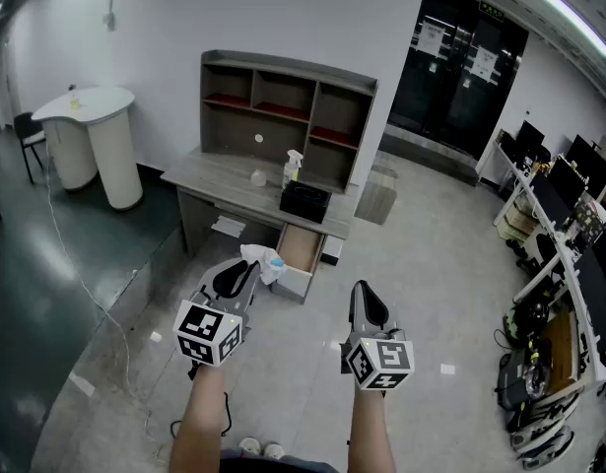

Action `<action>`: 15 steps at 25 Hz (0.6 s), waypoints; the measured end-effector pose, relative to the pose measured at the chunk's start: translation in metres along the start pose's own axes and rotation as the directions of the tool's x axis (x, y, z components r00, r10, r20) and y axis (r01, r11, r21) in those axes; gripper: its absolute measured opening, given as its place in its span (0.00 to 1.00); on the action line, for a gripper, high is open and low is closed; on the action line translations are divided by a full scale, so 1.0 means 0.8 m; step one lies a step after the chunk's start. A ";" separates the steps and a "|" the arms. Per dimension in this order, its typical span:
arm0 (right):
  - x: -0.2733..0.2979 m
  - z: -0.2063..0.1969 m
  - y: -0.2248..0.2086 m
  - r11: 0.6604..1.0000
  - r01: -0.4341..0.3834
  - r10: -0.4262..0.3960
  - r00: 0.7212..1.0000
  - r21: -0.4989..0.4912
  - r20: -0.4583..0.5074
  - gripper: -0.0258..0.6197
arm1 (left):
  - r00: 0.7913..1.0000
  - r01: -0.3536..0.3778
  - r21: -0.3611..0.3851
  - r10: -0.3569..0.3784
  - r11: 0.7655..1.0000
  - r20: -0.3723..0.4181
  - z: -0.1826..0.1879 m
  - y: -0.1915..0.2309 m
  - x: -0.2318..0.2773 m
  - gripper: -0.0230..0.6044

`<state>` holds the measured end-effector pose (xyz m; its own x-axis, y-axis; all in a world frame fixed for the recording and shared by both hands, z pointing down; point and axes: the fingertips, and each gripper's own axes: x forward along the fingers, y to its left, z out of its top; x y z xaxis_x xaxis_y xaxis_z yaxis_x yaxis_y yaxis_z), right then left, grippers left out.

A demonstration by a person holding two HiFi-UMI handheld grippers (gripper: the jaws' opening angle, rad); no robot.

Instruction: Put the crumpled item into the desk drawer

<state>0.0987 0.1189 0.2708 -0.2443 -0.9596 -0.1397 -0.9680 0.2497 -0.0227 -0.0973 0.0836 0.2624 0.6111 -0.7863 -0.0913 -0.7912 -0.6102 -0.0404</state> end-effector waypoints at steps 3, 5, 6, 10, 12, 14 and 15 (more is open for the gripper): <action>0.001 0.001 0.001 1.000 0.001 -0.001 1.000 0.000 0.000 0.06 | 1.000 0.003 0.000 -0.003 1.000 -0.002 -0.001 0.001 0.001 0.11; 0.001 0.002 0.001 1.000 0.000 0.000 1.000 0.000 -0.001 0.06 | 1.000 0.004 0.000 -0.004 1.000 -0.002 0.001 0.000 0.001 0.11; 0.001 0.002 0.001 1.000 0.000 0.000 1.000 0.000 -0.001 0.06 | 1.000 0.005 0.001 -0.005 1.000 -0.002 0.001 -0.001 0.002 0.11; 0.003 -0.001 0.000 1.000 -0.001 0.001 1.000 0.000 -0.004 0.06 | 1.000 0.002 -0.001 -0.002 1.000 -0.006 -0.002 0.001 0.004 0.11; 0.007 -0.003 0.000 1.000 0.001 -0.001 1.000 0.003 -0.006 0.06 | 1.000 0.001 -0.004 -0.001 1.000 -0.010 -0.006 0.005 0.005 0.11; 0.009 -0.006 -0.002 1.000 0.003 -0.003 1.000 0.011 -0.005 0.06 | 1.000 0.001 -0.005 -0.001 1.000 -0.015 -0.009 0.007 0.006 0.11; 0.009 -0.007 -0.003 1.000 0.005 -0.005 1.000 0.016 -0.005 0.06 | 1.000 0.001 -0.006 -0.001 1.000 -0.017 -0.011 0.007 0.006 0.11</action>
<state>0.0991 0.1103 0.2752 -0.2400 -0.9613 -0.1349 -0.9682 0.2472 -0.0394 -0.0989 0.0755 0.2706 0.6123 -0.7871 -0.0745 -0.7904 -0.6116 -0.0344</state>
